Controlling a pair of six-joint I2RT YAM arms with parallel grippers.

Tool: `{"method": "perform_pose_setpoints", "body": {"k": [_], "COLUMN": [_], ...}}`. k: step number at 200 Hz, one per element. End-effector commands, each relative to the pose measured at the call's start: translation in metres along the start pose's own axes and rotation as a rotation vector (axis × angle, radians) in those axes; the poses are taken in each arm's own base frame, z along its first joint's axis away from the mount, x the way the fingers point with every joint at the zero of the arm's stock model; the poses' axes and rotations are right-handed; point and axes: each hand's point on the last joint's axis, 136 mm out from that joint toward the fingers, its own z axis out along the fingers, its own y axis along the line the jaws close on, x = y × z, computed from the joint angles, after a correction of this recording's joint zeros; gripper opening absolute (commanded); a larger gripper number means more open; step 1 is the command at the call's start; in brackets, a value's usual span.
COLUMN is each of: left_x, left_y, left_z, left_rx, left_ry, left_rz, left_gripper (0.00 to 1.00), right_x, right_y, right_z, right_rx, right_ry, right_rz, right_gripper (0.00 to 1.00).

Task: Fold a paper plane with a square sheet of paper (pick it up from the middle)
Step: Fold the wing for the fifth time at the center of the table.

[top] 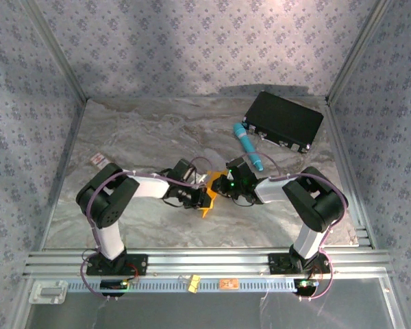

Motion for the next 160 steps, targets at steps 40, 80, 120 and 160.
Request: {"method": "perform_pose_setpoints", "body": {"k": [40, 80, 120, 160], "left_x": [0.035, 0.046, 0.06, 0.067], "left_y": [0.021, 0.026, 0.035, 0.035], "left_z": [-0.007, -0.011, -0.019, -0.021], "left_rx": [-0.103, -0.149, -0.204, -0.212], "left_ry": [0.074, 0.102, 0.123, 0.139], "left_rz": [-0.01, -0.001, 0.008, 0.021], "left_gripper": [0.04, 0.04, 0.04, 0.04], "right_x": [0.031, 0.03, 0.031, 0.031], "right_y": [-0.049, -0.048, -0.048, -0.049], "right_z": [0.012, 0.012, 0.012, 0.012], "right_rx": [0.162, 0.161, 0.162, 0.165], "right_ry": [0.073, 0.074, 0.073, 0.074], "right_rz": [0.042, 0.04, 0.041, 0.041], "right_gripper": [0.13, 0.13, 0.13, 0.13]}}
